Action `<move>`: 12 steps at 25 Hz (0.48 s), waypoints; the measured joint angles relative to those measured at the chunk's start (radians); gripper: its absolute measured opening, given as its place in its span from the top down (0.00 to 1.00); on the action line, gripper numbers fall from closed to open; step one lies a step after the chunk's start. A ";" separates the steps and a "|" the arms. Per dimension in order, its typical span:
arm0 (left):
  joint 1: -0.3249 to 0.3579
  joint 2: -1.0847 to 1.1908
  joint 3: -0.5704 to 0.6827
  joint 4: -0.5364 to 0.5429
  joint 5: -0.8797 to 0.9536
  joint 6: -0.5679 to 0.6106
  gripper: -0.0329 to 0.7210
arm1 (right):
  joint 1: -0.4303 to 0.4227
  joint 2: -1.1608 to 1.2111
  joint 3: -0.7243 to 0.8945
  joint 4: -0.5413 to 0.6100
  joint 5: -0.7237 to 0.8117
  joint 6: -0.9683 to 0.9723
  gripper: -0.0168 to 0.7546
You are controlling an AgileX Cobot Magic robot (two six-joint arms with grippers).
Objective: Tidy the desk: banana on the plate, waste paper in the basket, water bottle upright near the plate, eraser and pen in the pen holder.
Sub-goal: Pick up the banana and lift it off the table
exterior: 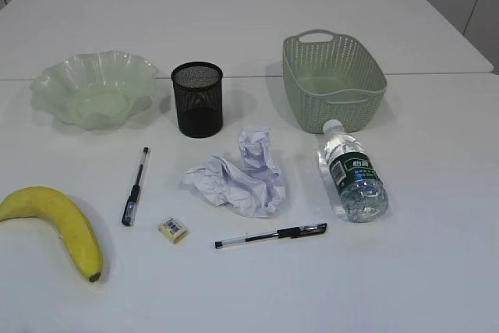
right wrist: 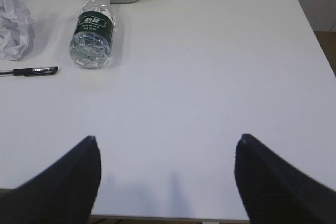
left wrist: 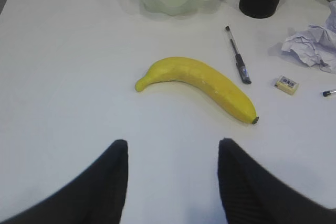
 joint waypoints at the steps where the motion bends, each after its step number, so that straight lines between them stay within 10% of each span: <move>1: 0.000 0.000 0.000 0.000 0.000 0.000 0.44 | 0.000 0.000 0.000 0.000 0.000 0.000 0.22; 12: 0.000 0.000 0.000 0.000 0.000 0.000 0.53 | 0.000 0.000 -0.017 0.012 -0.040 0.002 0.22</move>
